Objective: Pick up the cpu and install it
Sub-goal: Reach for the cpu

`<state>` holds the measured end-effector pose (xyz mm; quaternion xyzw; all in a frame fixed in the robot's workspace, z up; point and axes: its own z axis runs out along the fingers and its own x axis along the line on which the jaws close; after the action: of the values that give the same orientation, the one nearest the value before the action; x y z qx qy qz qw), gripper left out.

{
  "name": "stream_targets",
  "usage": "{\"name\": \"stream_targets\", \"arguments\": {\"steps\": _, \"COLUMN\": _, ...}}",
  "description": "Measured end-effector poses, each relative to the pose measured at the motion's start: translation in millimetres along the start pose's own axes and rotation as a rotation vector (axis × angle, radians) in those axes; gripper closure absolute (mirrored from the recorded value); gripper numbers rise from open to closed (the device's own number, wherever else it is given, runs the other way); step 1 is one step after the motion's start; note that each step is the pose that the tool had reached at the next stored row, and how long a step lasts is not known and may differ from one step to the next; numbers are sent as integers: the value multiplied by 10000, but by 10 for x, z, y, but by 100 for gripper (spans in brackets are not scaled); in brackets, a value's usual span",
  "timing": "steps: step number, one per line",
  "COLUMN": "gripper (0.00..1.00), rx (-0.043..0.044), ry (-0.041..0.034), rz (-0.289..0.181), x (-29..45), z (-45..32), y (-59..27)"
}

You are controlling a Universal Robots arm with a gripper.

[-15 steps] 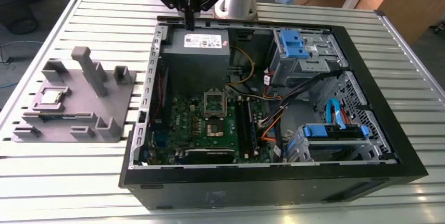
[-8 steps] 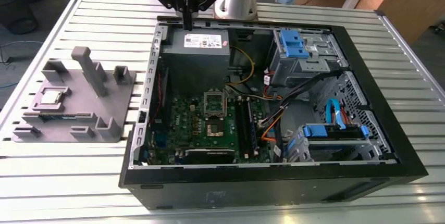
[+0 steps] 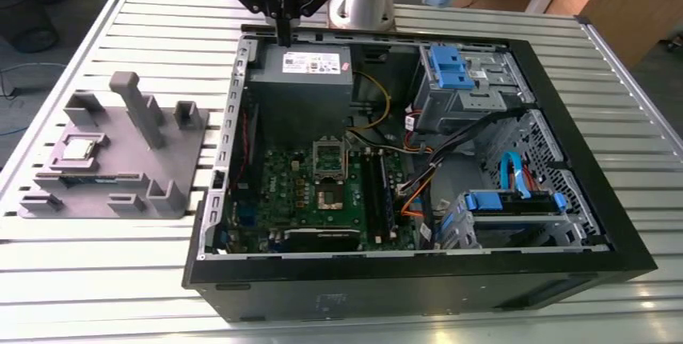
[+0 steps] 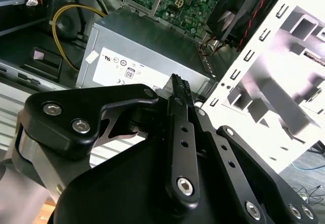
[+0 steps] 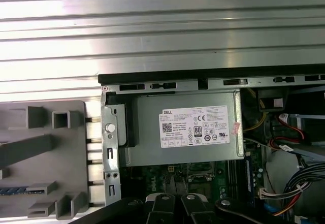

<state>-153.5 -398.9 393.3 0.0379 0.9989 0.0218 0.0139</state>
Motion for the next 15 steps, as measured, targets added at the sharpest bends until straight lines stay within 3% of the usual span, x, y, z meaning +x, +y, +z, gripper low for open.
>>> {"name": "stream_targets", "arguments": {"steps": 15, "gripper": 89, "rx": -1, "ry": -4, "rz": -1, "x": 59, "z": -1, "y": -5}}
